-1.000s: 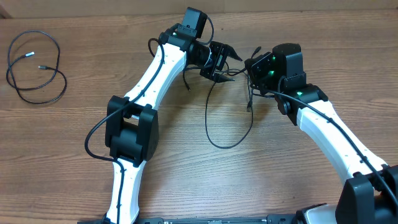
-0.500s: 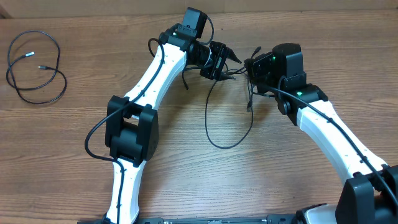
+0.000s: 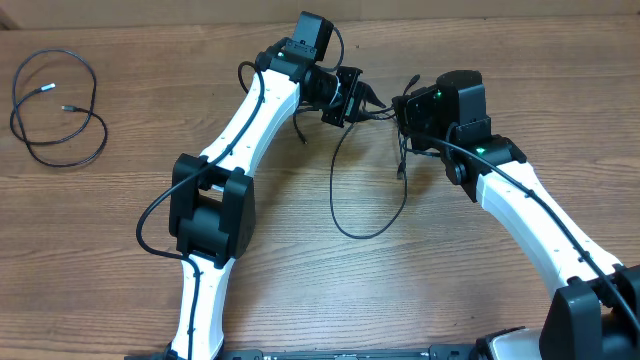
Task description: Untangle cables
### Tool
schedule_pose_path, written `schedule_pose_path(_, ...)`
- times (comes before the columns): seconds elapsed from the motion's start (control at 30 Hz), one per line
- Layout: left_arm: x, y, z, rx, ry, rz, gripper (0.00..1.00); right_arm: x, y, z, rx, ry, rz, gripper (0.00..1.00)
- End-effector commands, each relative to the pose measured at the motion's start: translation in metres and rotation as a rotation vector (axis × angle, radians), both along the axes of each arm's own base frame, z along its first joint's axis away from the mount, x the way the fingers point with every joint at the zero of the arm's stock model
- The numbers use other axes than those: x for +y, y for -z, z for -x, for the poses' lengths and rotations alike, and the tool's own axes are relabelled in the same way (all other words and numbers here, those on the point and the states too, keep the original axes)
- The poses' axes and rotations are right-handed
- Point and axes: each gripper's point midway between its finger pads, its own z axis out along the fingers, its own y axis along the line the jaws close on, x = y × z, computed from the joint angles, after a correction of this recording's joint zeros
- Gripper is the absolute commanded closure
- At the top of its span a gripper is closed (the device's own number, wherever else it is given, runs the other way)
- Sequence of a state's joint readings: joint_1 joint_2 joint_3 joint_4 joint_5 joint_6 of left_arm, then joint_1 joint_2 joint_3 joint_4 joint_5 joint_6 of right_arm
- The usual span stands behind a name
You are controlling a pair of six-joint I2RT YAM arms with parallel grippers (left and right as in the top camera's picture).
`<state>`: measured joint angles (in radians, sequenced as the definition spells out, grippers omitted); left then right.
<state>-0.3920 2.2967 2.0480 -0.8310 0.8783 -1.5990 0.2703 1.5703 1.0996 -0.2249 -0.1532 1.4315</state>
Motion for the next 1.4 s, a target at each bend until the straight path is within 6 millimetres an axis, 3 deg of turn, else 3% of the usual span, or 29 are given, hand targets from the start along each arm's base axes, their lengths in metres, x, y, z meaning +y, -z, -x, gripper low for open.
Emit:
schedule_pose_path(0.0, 0.004, -0.010, -0.001, -0.010, -0.018, -0.001, 0.83, 0.004, -0.011, -0.003, -0.018, -0.005, -0.014, 0.96)
schedule_pose_path(0.23, 0.006, -0.008, -0.002, -0.014, -0.026, -0.010, 0.86, 0.002, -0.009, -0.003, -0.015, 0.008, -0.004, 0.96)
schedule_pose_path(0.33, 0.007, -0.008, -0.003, -0.017, -0.028, -0.014, 0.96, 0.001, -0.009, -0.004, -0.016, 0.010, -0.002, 0.96)
schedule_pose_path(0.57, 0.009, -0.005, -0.006, -0.050, -0.022, -0.035, 0.96, 0.001, -0.009, -0.003, -0.016, 0.006, 0.004, 0.95)
schedule_pose_path(0.6, 0.010, -0.004, -0.007, -0.063, -0.019, -0.041, 0.96, 0.001, -0.009, -0.003, -0.014, 0.006, 0.005, 0.93)
schedule_pose_path(0.7, 0.022, 0.007, -0.019, -0.176, -0.014, -0.136, 0.96, -0.001, -0.002, 0.001, 0.011, 0.006, 0.024, 0.75)
schedule_pose_path(0.83, 0.055, 0.027, -0.045, -0.368, -0.007, -0.358, 0.96, -0.009, 0.015, 0.013, 0.044, -0.068, 0.160, 0.56)
schedule_pose_path(0.93, 0.069, 0.031, -0.054, -0.428, 0.003, -0.423, 0.96, -0.015, 0.029, 0.026, 0.086, -0.134, 0.263, 0.45)
schedule_pose_path(1.13, 0.076, 0.017, -0.078, -0.610, 0.058, -0.404, 0.96, -0.029, 0.051, 0.049, 0.149, -0.266, 0.449, 0.37)
schedule_pose_path(1.27, 0.085, 0.015, -0.089, -0.724, 0.113, -0.457, 0.96, -0.048, 0.059, 0.047, 0.132, -0.318, 0.636, 0.26)
schedule_pose_path(1.37, 0.085, 0.012, -0.092, -0.831, 0.210, -0.482, 0.96, -0.059, 0.065, 0.045, 0.124, -0.370, 0.760, 0.24)
